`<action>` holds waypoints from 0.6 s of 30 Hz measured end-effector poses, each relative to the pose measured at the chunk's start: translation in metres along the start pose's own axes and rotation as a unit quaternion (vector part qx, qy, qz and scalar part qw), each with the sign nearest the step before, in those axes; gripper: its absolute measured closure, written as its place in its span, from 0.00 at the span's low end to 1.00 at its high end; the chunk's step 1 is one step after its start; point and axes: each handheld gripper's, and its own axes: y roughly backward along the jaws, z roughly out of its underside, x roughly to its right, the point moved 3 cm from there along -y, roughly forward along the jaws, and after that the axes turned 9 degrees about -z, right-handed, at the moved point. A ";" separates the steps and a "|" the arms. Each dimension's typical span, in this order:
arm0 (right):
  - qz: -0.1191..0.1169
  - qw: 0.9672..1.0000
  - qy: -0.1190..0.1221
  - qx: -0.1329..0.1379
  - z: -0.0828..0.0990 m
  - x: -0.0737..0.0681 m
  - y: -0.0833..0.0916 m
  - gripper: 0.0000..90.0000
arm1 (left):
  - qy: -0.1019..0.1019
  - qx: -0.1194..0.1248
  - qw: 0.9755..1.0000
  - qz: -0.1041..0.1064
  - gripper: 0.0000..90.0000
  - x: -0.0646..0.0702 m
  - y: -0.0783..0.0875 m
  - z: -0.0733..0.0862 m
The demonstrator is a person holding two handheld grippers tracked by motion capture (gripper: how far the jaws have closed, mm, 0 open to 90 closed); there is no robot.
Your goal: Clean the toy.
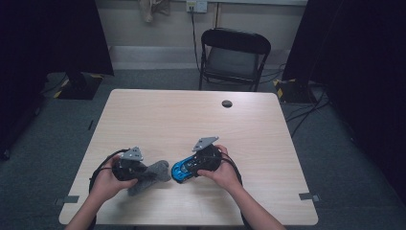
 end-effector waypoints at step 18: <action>-0.003 1.000 -0.004 0.018 0.009 -0.002 -0.010 0.17 | -0.043 -0.022 0.999 -0.017 0.51 0.031 -0.041 0.002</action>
